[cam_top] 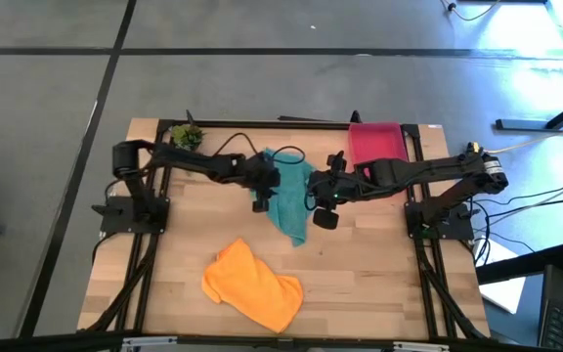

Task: Roll microfiber towels into tight, uniform cylinder then place into a basket
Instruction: Roll the blue microfiber cloth on the table

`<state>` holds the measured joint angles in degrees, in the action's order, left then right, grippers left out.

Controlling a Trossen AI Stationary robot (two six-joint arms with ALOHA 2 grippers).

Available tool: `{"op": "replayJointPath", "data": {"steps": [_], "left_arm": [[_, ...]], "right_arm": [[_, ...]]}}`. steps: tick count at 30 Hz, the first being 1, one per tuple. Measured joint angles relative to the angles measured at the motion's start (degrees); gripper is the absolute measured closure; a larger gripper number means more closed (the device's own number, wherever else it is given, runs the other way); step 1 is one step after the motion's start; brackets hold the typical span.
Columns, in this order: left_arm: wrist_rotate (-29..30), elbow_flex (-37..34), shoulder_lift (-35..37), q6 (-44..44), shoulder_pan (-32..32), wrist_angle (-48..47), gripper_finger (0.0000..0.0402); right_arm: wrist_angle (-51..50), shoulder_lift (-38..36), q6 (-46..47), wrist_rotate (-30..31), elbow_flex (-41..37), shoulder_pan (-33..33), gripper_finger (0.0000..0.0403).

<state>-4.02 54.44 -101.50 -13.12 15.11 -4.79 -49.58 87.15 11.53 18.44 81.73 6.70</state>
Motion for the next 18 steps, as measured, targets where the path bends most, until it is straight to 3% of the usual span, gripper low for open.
{"op": "replayJointPath", "data": {"steps": [7, 18], "left_arm": [[0.27, 2.15, -1.43, -2.54, 0.3, -6.08, 0.0291], [0.62, 2.09, -2.5, -4.62, 0.38, -5.92, 0.0291]], "right_arm": [[-0.8, 0.0, -0.18, 0.0, 0.0, 0.0, 0.0294], [-1.61, 0.0, -1.36, 0.0, 0.0, 0.0, 0.0294]]}}
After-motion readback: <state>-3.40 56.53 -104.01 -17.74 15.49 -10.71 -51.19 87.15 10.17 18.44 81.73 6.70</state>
